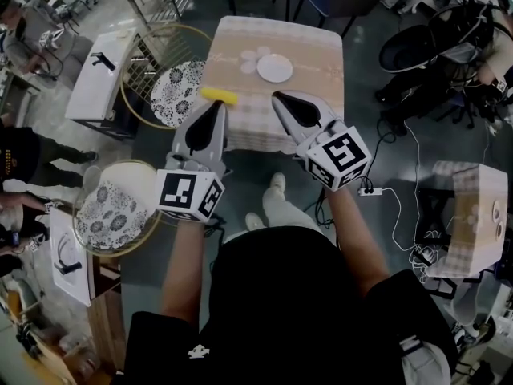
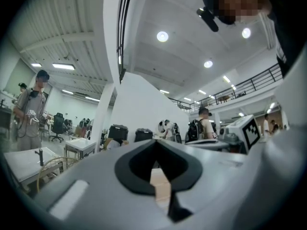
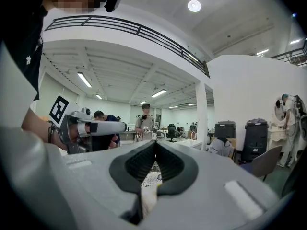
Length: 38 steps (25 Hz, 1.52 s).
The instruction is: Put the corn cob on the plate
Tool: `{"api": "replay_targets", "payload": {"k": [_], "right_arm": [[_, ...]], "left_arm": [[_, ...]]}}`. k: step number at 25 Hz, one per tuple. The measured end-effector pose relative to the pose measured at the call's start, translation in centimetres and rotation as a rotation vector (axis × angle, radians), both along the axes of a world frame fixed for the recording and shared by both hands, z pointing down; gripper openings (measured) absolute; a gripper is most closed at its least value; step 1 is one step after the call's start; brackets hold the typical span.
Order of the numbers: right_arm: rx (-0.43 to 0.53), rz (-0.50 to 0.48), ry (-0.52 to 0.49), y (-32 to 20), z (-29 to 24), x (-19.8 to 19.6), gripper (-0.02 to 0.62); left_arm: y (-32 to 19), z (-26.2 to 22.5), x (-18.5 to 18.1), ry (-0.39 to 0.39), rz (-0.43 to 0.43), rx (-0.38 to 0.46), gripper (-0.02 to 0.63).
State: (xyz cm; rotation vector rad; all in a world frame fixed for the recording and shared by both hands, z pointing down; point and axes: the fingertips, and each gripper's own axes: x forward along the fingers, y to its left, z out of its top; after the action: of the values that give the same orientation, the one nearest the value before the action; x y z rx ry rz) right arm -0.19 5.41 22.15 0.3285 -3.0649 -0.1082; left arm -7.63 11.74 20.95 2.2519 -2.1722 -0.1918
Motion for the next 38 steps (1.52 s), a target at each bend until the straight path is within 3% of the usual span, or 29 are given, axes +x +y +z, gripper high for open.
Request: {"api": "replay_targets", "payload": {"k": [20, 38], "right_arm": [[-0.020, -0.096, -0.011, -8.7, 0.0, -6.5, 0.002], [-0.067, -0.172, -0.002, -15.7, 1.0, -8.3, 0.003]], "left_arm": [[-8.5, 0.5, -5.7, 0.000, -0.069, -0.036, 0.009], [-15.1, 0.6, -7.1, 0.001, -0.135, -0.072, 0.009]]}}
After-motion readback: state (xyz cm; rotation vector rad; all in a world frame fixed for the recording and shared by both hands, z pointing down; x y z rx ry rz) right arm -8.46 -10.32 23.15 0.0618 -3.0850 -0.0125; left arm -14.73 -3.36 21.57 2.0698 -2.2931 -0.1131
